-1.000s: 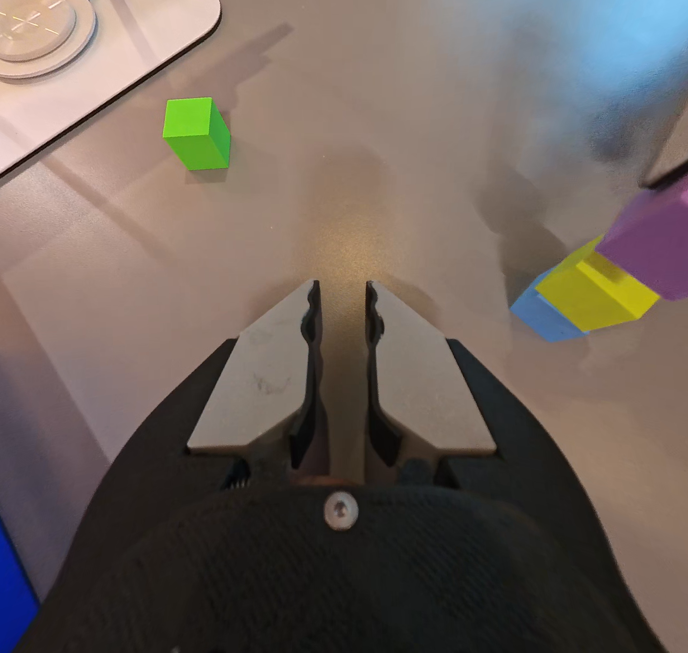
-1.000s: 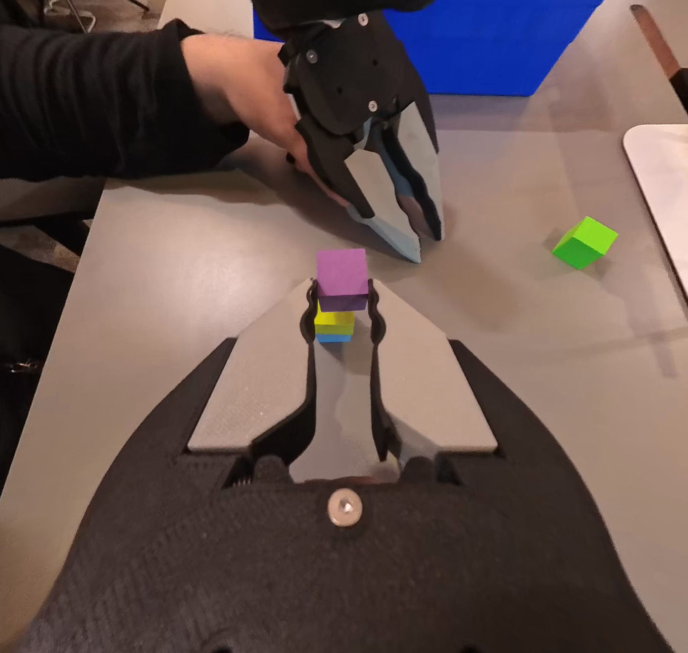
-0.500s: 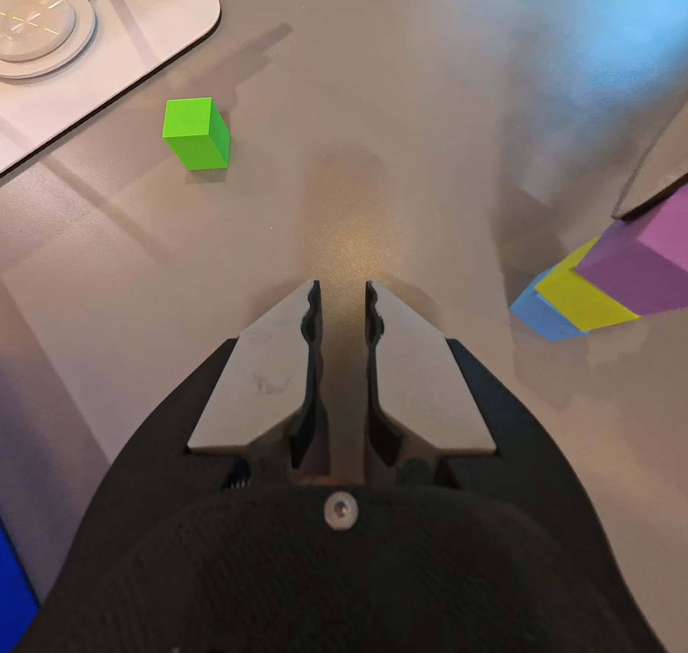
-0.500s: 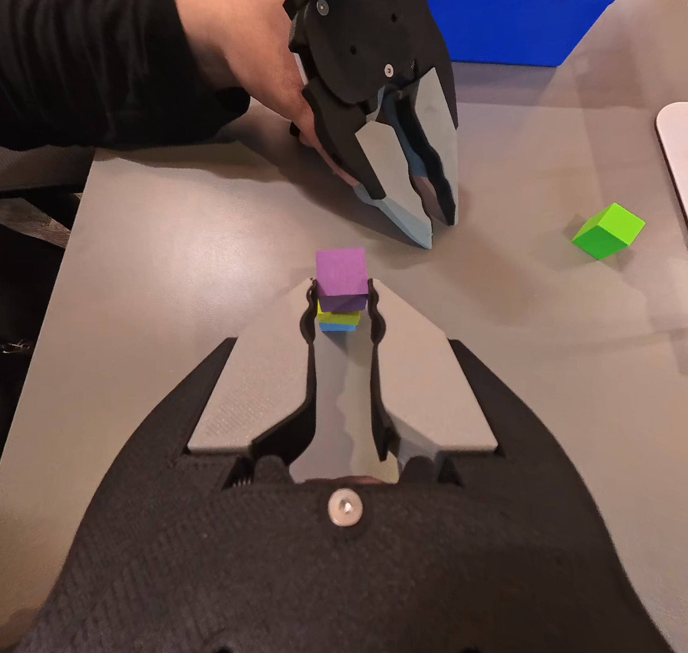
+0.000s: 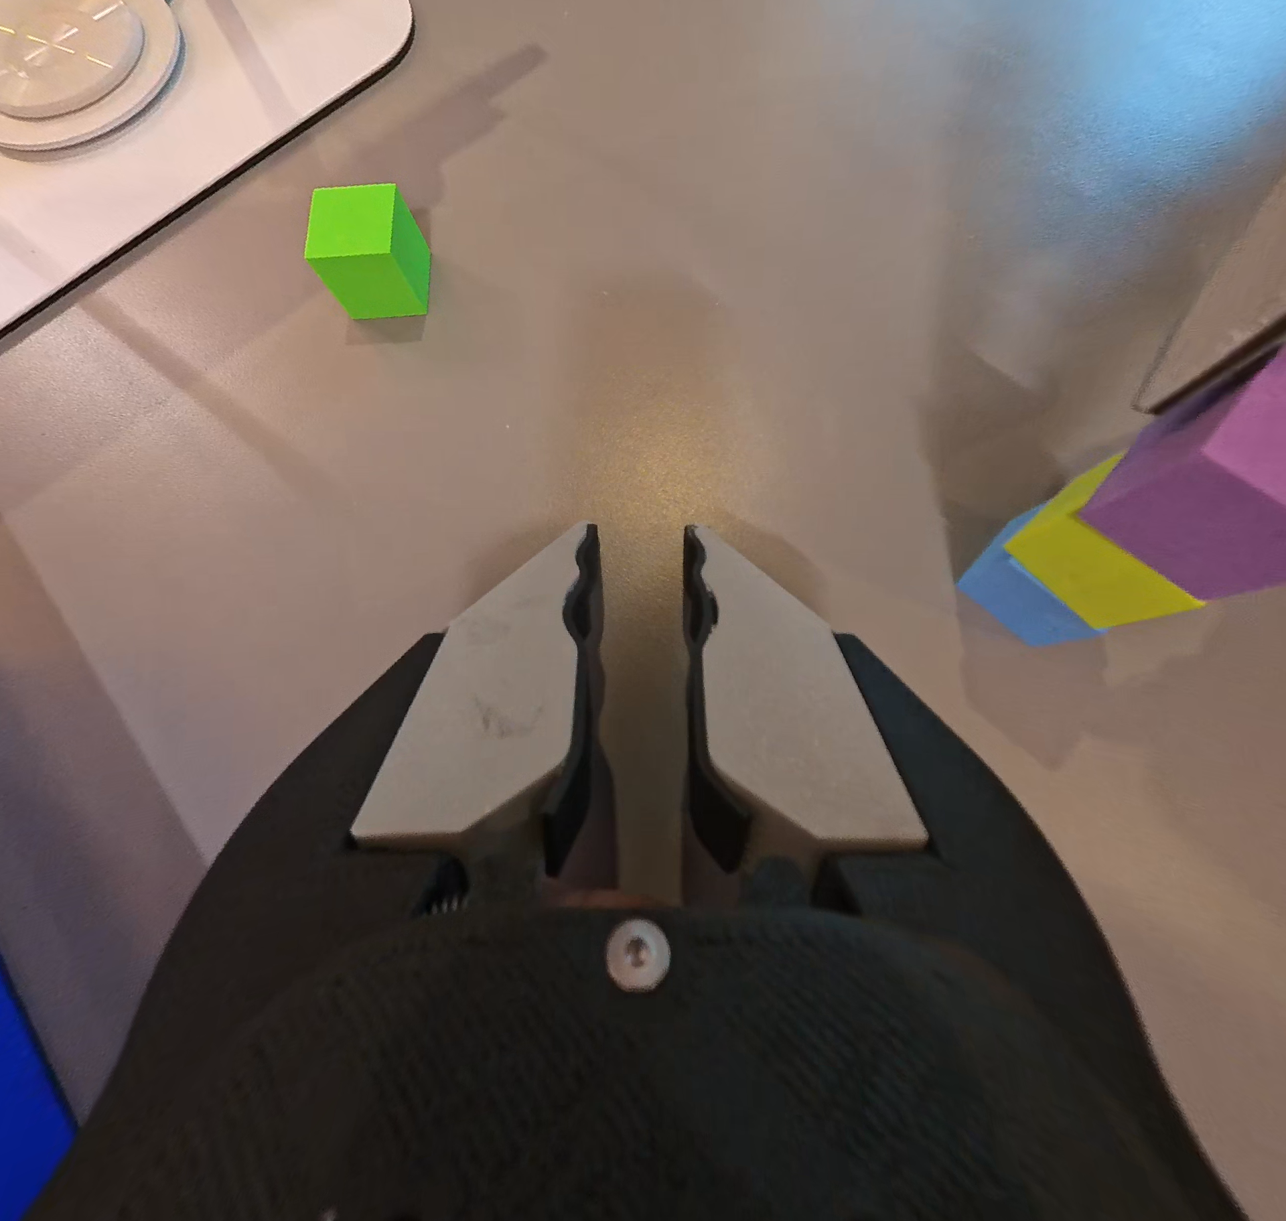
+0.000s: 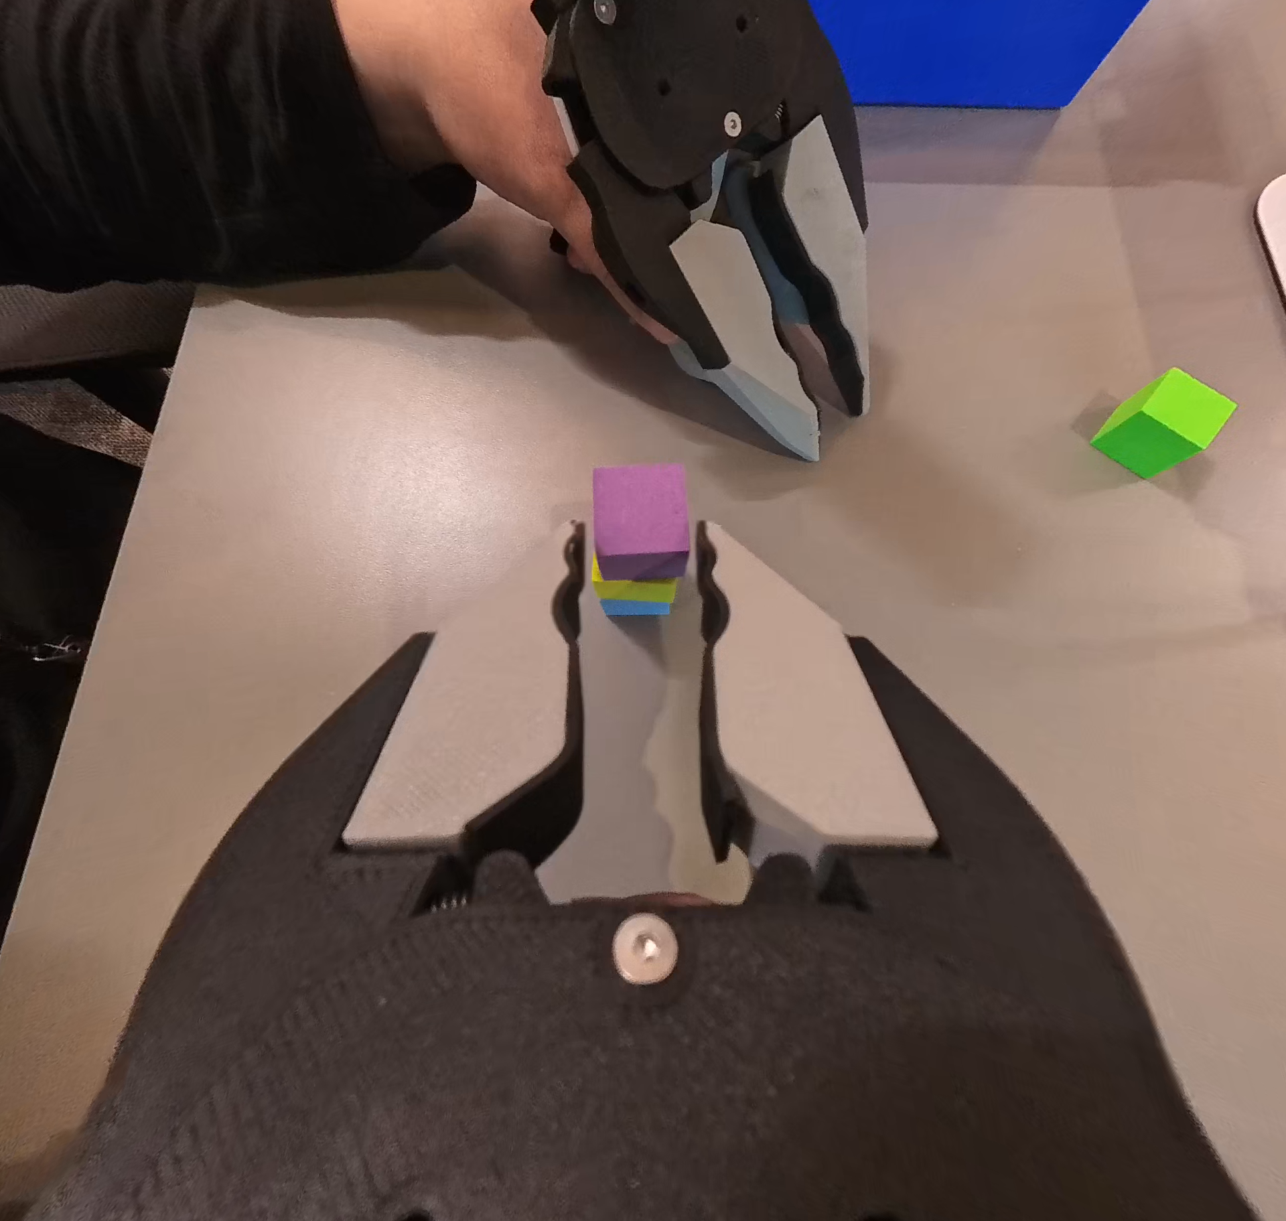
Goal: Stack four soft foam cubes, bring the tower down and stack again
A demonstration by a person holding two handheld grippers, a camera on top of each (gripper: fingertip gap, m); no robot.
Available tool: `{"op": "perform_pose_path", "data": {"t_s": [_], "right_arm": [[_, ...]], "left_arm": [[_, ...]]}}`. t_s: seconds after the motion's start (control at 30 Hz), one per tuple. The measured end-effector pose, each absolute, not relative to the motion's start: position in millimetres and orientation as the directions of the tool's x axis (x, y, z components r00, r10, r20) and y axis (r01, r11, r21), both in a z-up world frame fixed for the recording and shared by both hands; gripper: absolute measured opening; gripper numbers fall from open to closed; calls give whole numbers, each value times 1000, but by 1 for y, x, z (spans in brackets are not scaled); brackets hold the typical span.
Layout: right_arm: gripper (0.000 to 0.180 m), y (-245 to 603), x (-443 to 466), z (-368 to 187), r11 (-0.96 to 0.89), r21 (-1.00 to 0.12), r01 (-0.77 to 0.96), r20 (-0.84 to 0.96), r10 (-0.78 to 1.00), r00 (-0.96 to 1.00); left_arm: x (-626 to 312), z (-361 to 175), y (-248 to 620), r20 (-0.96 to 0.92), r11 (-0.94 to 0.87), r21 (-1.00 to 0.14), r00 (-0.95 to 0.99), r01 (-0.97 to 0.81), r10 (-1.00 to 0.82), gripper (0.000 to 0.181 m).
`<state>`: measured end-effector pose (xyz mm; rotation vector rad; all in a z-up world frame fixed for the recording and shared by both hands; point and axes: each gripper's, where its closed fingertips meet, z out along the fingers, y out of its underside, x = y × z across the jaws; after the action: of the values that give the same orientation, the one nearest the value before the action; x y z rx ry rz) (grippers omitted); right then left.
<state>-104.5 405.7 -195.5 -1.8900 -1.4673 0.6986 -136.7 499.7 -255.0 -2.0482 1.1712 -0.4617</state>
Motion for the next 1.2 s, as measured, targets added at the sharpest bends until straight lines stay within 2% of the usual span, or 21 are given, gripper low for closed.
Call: {"op": "perform_pose_path", "data": {"t_s": [0.1, 0.23, 0.4, 0.53, 0.63, 1.03, 1.07, 1.13, 1.2], "right_arm": [[46, 405, -107, -190, -180, -776, 604, -42, 971, 235], [49, 416, -102, -175, -180, -828, 531, -39, 963, 266], [51, 484, -74, -164, -271, -896, 352, -38, 837, 546], [56, 526, -70, -185, -383, -881, 279, -120, 750, 651], [57, 552, -78, -208, -447, -843, 299, -127, 706, 697], [61, 620, -111, -246, -490, -778, 393, -41, 665, 746], [58, 622, -112, -248, -493, -773, 398, -42, 666, 744], [26, 619, -117, -249, -489, -766, 416, -48, 690, 722], [26, 618, -117, -248, -470, -771, 429, -24, 695, 718]], "left_arm": [[-137, -255, 500, -43, -327, -736, 523, -593, -851, 22], [-137, -255, 500, -38, -331, -736, 524, -591, -851, 22], [-137, -255, 500, -31, -338, -736, 528, -587, -849, 24], [-137, -255, 501, -33, -336, -736, 527, -588, -849, 24], [-137, -255, 501, -36, -334, -736, 526, -590, -850, 25], [-137, -255, 500, -41, -327, -734, 520, -595, -853, 24], [-137, -255, 500, -40, -327, -734, 519, -595, -854, 24], [-137, -255, 500, -40, -327, -735, 519, -594, -854, 24], [-137, -255, 500, -41, -327, -735, 519, -595, -854, 24]]}}
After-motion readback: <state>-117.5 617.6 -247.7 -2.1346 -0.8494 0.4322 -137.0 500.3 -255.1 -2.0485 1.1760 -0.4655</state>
